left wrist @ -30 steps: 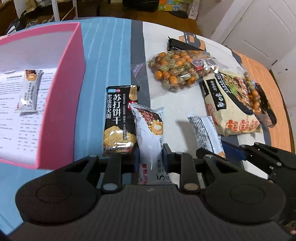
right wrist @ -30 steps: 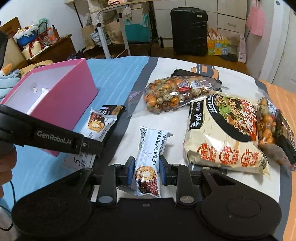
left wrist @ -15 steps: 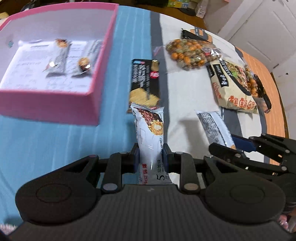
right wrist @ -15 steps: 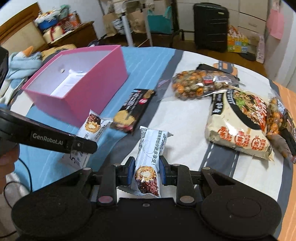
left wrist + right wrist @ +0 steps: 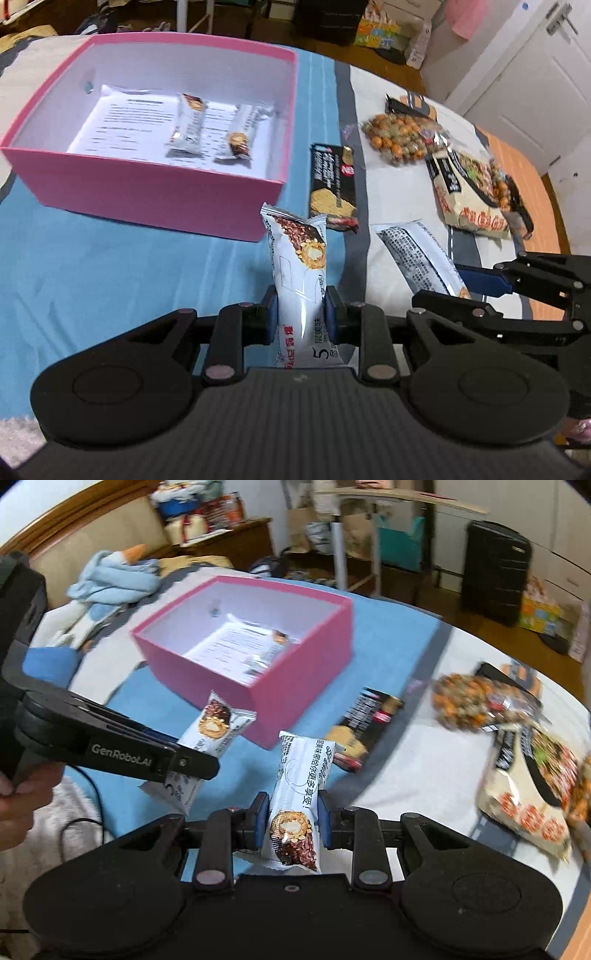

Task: Organize snacks
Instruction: 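Carry both held bars over the pink box with both grippers, then open both grippers to drop the bars into the pink box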

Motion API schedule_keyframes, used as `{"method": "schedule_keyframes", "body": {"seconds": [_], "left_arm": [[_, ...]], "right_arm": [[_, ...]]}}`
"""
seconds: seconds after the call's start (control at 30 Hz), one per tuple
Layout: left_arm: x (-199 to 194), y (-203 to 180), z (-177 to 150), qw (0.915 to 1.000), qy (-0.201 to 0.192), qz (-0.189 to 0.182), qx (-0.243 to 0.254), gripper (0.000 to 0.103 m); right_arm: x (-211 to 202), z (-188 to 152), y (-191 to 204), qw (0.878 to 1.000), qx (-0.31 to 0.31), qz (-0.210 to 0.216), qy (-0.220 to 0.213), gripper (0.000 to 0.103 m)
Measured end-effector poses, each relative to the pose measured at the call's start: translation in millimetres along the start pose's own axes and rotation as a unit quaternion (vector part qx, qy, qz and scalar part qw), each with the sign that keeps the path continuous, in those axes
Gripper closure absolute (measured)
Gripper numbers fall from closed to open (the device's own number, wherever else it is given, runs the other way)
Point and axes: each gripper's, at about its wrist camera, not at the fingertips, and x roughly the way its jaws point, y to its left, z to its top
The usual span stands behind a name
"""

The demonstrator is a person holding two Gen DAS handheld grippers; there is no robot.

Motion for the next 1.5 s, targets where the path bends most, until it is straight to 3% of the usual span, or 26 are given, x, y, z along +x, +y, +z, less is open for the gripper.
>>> {"method": "schedule_keyframes", "body": {"seconds": [0.37, 0.57, 0.77, 0.93, 1.03, 1.13, 1.3, 1.5], "left_arm": [[-57.6, 47.2, 24.2, 0.9955, -0.085, 0.032, -0.026, 0.079], [-62.0, 66.5, 59.6, 0.9922, -0.113, 0.037, -0.036, 0.079], [-47.7, 78.3, 97.9, 0.9931, -0.107, 0.04, -0.027, 0.079], [-16.6, 88.3, 135.4, 0.9957, -0.076, 0.049, -0.018, 0.079], [6.9, 94.5, 154.4, 0.9957, -0.056, 0.073, -0.004, 0.079], [28.5, 104.4, 168.6, 0.9953, -0.039, 0.089, 0.0, 0.079], [56.8, 117.8, 178.6, 0.9948, -0.029, 0.097, -0.008, 0.079], [73.6, 133.2, 172.6, 0.9943, -0.038, 0.096, -0.027, 0.078]], "right_arm": [[-4.8, 62.8, 43.2, 0.992, -0.112, 0.044, -0.024, 0.072], [25.7, 101.3, 48.3, 0.988, -0.148, 0.032, -0.039, 0.072], [72.9, 135.8, 38.4, 0.988, -0.153, 0.028, -0.013, 0.072], [109.7, 155.2, 29.2, 0.991, -0.129, 0.025, -0.012, 0.072], [125.2, 158.9, 36.8, 0.986, -0.167, 0.003, -0.029, 0.072], [141.0, 167.0, 37.7, 0.986, -0.163, 0.002, -0.016, 0.072], [165.7, 171.5, 35.8, 0.985, -0.171, -0.022, -0.006, 0.072], [179.2, 165.5, 32.1, 0.981, -0.192, -0.01, -0.017, 0.072]]}}
